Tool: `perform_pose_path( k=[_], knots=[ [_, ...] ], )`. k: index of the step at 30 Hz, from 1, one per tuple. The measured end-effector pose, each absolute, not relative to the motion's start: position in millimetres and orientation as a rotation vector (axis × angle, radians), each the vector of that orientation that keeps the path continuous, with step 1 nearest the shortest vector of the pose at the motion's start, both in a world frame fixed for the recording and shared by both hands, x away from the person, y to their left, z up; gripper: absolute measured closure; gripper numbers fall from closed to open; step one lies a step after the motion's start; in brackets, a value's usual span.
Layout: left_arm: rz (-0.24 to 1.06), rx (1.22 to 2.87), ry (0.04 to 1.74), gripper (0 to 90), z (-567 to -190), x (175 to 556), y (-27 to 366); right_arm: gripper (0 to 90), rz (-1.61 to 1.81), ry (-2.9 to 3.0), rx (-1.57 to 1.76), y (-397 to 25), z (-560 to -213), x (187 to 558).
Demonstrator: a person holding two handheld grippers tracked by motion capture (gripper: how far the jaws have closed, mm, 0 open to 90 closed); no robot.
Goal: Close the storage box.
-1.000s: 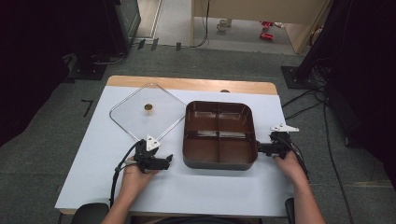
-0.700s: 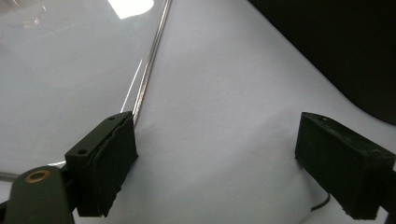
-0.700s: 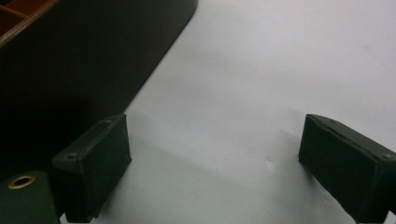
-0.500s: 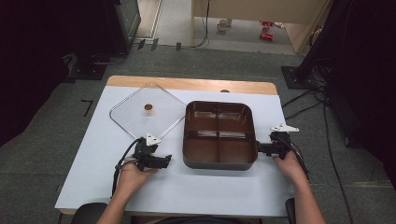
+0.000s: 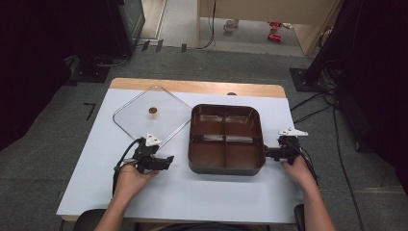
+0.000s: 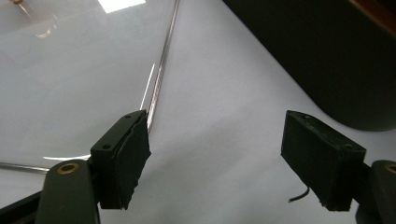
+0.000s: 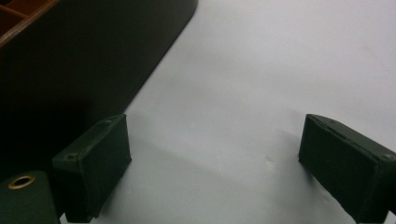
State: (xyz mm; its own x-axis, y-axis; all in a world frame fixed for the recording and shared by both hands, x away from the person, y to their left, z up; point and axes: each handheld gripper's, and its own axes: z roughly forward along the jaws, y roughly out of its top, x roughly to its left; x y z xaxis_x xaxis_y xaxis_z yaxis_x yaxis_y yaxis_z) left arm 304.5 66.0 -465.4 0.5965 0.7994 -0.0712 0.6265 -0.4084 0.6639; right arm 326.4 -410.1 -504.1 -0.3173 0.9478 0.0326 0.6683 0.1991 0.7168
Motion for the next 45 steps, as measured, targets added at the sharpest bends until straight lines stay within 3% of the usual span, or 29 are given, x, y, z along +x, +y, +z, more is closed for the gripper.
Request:
perform_pose_path(
  k=[9, 28, 45],
  knots=[
    [0.309, 2.162, 1.072, 29.4, -459.8, 313.1, 61.2, 8.5, 0.899, 2.063, 1.505, -410.2, -504.1, 326.4],
    [0.239, 2.136, 1.109, 29.5, -445.8, 345.4, 69.9, 8.5, 0.9, 2.063, 1.506, -410.3, -504.1, 326.5],
    [0.273, 2.108, 1.115, 31.3, -438.1, 374.0, 75.8, 8.5, 0.9, 2.063, 1.507, -410.2, -504.1, 326.5]
  ],
)
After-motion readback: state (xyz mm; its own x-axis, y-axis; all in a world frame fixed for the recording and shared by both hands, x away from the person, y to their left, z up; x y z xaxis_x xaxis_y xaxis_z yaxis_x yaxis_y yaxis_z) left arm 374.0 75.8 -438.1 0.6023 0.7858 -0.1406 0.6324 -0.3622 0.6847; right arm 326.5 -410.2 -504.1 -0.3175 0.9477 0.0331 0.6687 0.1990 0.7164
